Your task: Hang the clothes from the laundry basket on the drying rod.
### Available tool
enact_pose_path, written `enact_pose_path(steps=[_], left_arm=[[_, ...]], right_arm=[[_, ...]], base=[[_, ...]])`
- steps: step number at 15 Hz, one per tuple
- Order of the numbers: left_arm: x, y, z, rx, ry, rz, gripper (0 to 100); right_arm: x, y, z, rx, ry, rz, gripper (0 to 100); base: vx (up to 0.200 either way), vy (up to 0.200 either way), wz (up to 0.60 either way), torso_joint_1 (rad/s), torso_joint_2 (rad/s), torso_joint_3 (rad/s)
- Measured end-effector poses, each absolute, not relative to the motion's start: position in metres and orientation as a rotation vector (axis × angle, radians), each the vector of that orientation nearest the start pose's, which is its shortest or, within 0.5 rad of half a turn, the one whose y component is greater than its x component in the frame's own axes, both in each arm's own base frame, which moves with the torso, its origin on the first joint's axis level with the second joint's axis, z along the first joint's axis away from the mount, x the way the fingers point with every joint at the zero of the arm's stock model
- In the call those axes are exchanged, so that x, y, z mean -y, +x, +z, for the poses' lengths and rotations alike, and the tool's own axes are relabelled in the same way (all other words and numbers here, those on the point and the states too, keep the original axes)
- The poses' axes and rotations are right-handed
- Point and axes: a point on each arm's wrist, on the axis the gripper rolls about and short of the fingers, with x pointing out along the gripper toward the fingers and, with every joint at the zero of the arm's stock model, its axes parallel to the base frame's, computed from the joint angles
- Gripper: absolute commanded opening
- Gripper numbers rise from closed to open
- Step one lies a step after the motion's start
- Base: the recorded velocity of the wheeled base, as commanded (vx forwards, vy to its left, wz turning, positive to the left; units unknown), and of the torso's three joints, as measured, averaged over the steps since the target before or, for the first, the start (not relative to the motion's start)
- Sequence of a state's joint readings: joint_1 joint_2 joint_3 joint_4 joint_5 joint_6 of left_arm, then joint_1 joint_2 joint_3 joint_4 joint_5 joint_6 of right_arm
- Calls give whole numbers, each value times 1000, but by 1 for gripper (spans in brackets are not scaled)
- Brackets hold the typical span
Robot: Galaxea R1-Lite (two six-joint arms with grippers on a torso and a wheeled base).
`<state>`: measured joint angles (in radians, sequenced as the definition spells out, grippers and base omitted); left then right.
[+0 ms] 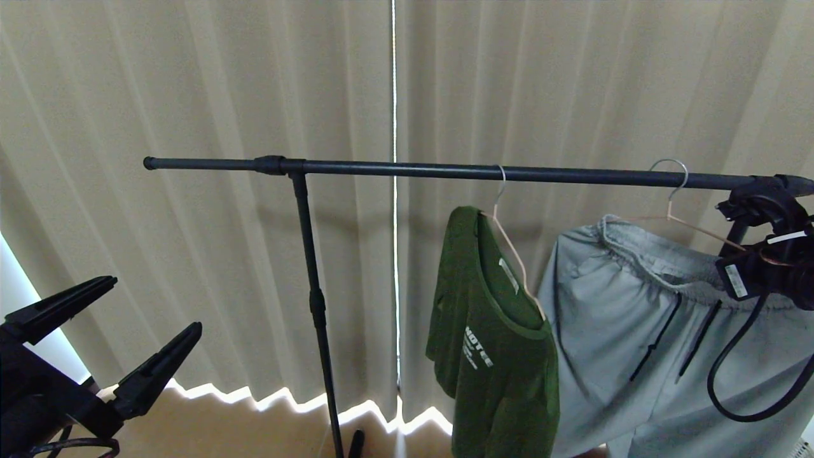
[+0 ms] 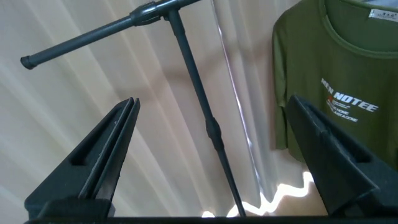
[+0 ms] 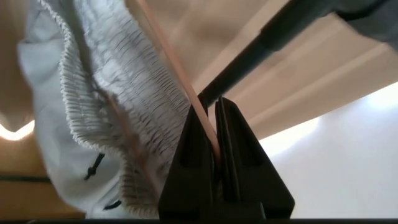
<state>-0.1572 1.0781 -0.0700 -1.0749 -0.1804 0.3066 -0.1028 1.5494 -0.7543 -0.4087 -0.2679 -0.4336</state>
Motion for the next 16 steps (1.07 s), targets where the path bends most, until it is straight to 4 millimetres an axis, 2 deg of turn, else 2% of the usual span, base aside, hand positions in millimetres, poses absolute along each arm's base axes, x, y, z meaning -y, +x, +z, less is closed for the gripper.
enact_pose_path(steps=[2,3,6,9,13,16], left_arm=[[21,115,164,117,306,-315,100],[20,115,164,116,307,-307,100],[14,116,165,116,309,-256,100],[8,109,161,106,283,-202,100],[-1,92,157,111,204,-111,100],[-6,83,151,58,163,-57,100]], right_arm=[[29,261,186,-473,-459,-260,0],[27,260,184,-477,-460,-251,100],[20,252,180,-472,-428,-223,100],[8,239,181,-391,-341,-180,100],[-4,209,180,-279,-236,34,100],[-5,191,181,-234,-195,52,100]], base=[[0,0,0,0,0,0],[0,0,0,0,0,0],[0,0,0,0,0,0],[0,0,0,0,0,0],[0,0,0,0,0,0],[0,0,0,0,0,0]])
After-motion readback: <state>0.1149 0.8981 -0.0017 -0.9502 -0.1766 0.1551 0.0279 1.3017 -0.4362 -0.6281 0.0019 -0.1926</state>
